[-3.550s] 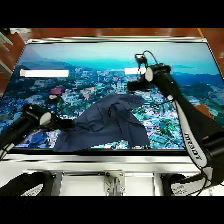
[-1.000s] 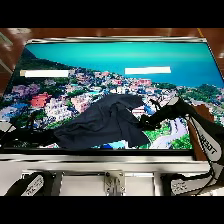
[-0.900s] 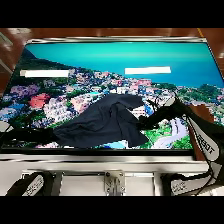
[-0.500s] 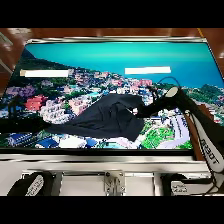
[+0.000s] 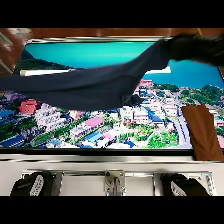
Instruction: Fold the shirts.
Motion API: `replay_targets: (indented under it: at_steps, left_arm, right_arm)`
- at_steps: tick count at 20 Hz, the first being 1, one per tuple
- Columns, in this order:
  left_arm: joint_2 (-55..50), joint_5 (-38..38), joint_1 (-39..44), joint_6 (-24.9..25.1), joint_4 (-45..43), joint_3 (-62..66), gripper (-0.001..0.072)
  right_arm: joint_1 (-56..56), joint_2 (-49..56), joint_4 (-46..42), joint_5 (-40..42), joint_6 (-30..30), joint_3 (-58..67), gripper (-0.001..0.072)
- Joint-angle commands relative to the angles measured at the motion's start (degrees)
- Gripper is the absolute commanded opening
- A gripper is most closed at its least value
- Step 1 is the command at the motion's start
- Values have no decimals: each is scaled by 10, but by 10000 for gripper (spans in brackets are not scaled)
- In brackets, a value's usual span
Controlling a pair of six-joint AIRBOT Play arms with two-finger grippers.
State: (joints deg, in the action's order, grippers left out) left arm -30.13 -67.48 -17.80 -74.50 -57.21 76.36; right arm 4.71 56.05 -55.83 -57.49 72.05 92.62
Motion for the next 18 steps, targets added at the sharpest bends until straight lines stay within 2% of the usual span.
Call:
replay_targets:
  at_steps: [1,4,8,11,14,16,18]
  left_arm:
    - [38,50,0,2,-2,100,43]
    - [50,51,0,-28,-10,136,43]
    - [59,48,0,-33,-32,141,43]
    - [57,8,0,-33,-82,137,43]
    - [56,-45,0,-37,-115,89,43]
    - [57,-52,0,-62,-111,30,43]
    - [55,-52,0,-64,-107,-39,43]
  right_arm:
    - [0,-99,-47,59,33,53,54]
    - [0,-153,-88,64,56,56,54]
    - [0,-206,-145,64,90,56,54]
    - [0,-224,-189,63,94,56,54]
    - [0,-207,-252,36,95,56,54]
    - [0,-167,-277,1,94,56,54]
    - [0,-108,-296,-37,94,56,54]
